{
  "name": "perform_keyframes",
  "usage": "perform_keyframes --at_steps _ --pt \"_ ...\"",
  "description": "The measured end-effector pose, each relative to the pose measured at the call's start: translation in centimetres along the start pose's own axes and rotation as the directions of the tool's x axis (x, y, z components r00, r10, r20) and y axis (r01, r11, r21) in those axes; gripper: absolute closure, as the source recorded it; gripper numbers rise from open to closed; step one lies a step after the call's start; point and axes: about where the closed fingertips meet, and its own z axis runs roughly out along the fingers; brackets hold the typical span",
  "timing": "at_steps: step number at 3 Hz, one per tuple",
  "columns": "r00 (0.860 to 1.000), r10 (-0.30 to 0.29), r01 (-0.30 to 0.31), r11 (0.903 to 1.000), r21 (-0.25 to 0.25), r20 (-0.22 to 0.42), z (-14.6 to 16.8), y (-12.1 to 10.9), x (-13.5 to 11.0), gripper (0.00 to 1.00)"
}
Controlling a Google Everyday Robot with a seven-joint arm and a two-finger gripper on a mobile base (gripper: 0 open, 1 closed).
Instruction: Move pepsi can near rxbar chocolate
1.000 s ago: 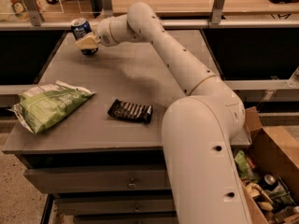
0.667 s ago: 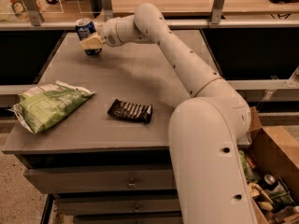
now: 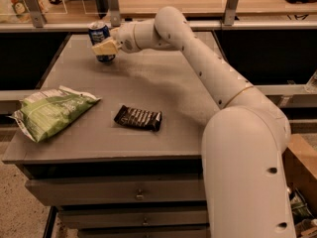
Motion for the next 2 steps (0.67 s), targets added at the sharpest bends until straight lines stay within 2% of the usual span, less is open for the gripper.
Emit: perform_keyframes --at_steps 2 --pt "0.999 0.029 -0.029 0.9994 0.017 0.020 -5.8 2.9 -0.1 0.82"
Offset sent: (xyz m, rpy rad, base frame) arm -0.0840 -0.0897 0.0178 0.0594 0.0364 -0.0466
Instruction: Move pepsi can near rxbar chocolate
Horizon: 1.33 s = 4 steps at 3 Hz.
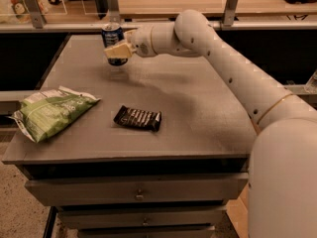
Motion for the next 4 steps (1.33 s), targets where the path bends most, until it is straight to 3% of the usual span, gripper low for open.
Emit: perform_keyframes --at_steps 1,2,4 --pt "1.000 0.014 -0.014 0.9999 0.004 -0.015 -3.6 2.6 0.1 0.81" --pt "1.000 0.014 -0.014 0.9999 0.003 -0.022 -7.4 6.1 -0.2 0.93" --pt "1.000 0.018 -0.018 0.9994 -0.029 -0.022 -13.3 12.9 0.5 0.90"
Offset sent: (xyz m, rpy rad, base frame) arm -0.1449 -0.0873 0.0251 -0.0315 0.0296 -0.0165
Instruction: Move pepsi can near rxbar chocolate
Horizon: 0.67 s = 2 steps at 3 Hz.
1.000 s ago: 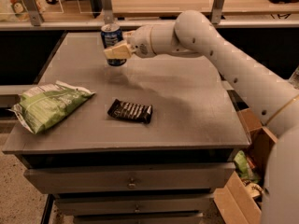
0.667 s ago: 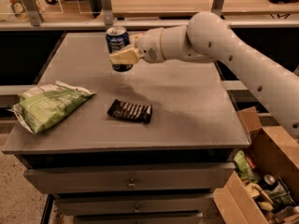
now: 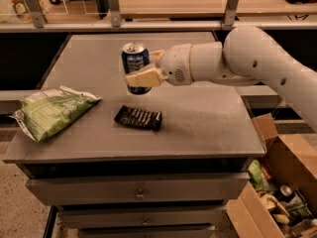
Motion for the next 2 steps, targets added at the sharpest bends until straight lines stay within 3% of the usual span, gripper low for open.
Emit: perform_keyframes --at_steps 2 --pt "1.000 0.025 -0.025 0.9996 -0.013 0.016 0.71 0.57 2.01 0.91"
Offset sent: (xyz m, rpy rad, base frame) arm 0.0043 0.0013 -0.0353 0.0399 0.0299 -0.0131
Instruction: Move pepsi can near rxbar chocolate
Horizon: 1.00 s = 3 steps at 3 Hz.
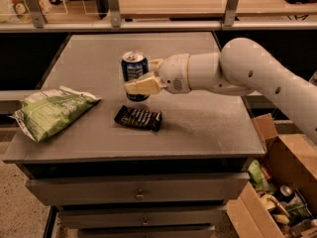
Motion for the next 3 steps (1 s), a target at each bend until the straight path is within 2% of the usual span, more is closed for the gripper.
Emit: perform_keyframes --at_steps 1,3 --pt "1.000 0.011 -0.011 0.9999 0.013 0.005 0.2 -0.2 0.7 0.73" --pt "0.999 0.031 -0.031 0.9987 0.041 0.013 -1.0 0.9 2.0 0.27"
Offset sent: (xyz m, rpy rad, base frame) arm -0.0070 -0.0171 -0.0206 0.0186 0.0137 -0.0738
